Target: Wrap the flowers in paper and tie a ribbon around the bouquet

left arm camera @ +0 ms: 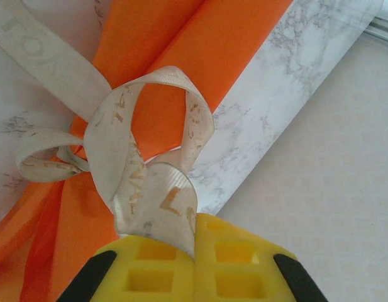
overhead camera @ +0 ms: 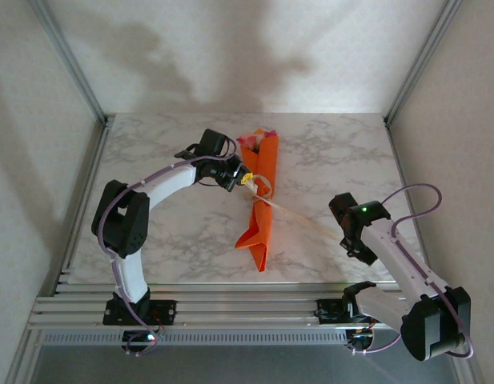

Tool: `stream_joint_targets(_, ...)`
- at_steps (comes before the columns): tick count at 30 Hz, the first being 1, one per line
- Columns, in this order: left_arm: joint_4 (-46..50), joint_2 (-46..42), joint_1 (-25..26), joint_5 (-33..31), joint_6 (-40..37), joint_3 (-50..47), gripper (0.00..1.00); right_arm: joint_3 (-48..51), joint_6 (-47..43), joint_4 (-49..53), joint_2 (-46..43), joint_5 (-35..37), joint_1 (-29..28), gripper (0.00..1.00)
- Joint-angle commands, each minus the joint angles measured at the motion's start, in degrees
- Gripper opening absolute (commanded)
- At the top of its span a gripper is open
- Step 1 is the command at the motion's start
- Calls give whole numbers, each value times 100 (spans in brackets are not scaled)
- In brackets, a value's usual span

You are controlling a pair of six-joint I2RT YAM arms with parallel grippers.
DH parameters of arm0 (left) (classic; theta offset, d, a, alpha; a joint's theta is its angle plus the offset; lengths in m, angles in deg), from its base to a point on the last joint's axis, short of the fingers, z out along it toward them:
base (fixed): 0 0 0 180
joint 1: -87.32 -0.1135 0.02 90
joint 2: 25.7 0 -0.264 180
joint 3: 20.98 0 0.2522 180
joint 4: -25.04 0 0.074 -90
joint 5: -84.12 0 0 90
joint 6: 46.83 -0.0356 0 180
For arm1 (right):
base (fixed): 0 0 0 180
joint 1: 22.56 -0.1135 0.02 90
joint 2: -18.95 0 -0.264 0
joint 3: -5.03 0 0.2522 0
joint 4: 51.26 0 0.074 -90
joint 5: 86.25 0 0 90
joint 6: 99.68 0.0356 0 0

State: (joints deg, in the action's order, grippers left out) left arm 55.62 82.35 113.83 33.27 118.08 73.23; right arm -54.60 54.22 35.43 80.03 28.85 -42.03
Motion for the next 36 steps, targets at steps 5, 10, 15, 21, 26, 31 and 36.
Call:
stream_joint_targets(5, 17, -290, 223, -31, 29, -219, 0, -382, -1818, -1505, -218, -1367, -89, 46)
stream_joint_targets(10, 29, -389, 260, -74, 67, -281, 0, -846, -2875, -2880, 560, -2900, -438, 41)
stream_joint_targets(15, 100, -433, 259, -109, 41, -300, 0, -1805, -3492, -3820, 2219, -3518, -665, 43)
stream_joint_targets(21, 77, -427, 259, -110, 58, -319, 0, -3181, -3929, -4017, 3986, -3628, -813, 42)
stream_joint_targets(26, 60, -390, 261, -97, 76, -275, 0, -4000, -4084, -3858, 4873, -3653, -848, 39)
stream_joint_targets(31, 60, -399, 263, -84, 76, -283, 0, -4215, -4038, -3804, 5089, -3642, -922, 36)
stream_joint_targets(36, 84, -432, 243, -66, 58, -292, 0, -3617, -4011, -3977, 4369, -3310, -928, 40)
